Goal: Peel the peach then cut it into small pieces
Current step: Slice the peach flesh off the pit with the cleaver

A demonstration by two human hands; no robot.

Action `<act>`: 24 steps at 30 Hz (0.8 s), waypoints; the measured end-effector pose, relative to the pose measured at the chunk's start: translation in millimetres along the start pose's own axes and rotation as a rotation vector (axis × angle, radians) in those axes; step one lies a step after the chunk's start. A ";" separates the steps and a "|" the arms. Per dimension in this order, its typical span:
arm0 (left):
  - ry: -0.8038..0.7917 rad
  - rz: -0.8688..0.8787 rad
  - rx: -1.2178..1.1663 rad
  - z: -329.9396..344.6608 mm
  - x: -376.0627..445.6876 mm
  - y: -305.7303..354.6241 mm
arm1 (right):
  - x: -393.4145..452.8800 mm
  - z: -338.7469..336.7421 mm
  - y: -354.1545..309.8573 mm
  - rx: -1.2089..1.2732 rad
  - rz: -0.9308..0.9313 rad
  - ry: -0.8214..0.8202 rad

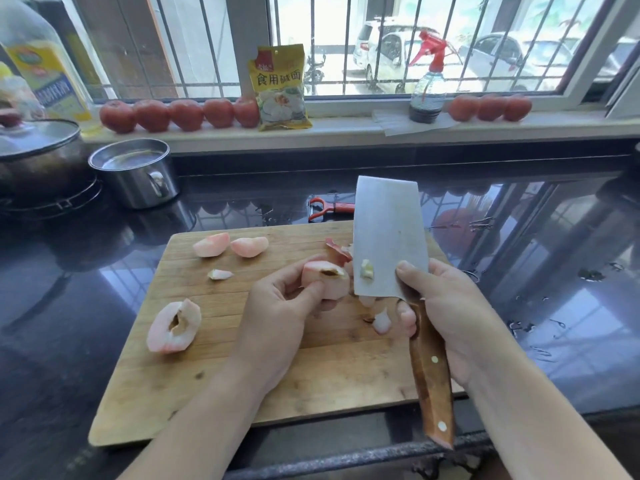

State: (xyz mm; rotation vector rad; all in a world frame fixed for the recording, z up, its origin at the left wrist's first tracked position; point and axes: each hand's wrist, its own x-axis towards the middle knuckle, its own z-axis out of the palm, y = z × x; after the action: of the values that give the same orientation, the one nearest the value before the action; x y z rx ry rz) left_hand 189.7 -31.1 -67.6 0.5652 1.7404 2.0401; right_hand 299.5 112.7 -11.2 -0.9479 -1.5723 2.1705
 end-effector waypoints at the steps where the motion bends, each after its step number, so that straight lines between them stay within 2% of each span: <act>1: -0.001 -0.018 -0.028 0.4 0.6 1.6 | -0.1 -1.7 -4.3 -0.002 0.008 -0.005; 3: -0.015 -0.029 -0.046 0.9 0.1 3.3 | 2.0 -6.4 -13.1 -0.055 -0.026 0.014; 5: -0.015 -0.032 -0.072 2.1 -0.5 4.5 | 6.4 -12.1 -20.2 -0.200 -0.141 0.075; 9: -0.011 -0.065 -0.145 4.1 -1.2 9.2 | 13.0 -20.2 -28.1 -0.918 -0.466 0.203; 12: -0.026 -0.094 -0.141 3.7 -3.1 12.7 | 15.9 -19.0 -26.2 -1.111 -0.540 0.232; 16: -0.021 -0.067 -0.155 10.8 -2.0 25.2 | 15.6 -13.8 -25.5 -1.096 -0.577 0.235; 21: -0.099 -0.101 -0.179 42.7 9.7 34.6 | 13.1 -4.2 -29.7 -0.969 -0.432 0.169; 24: -0.011 -0.160 -0.155 46.6 16.5 29.9 | 9.8 -9.1 -35.8 -0.908 -0.380 0.187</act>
State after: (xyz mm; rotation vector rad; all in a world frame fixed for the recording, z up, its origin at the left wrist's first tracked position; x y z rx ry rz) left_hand 200.1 12.1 -30.6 0.3758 1.5510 2.0315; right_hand 293.3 137.9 16.9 -0.9127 -2.4249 1.0425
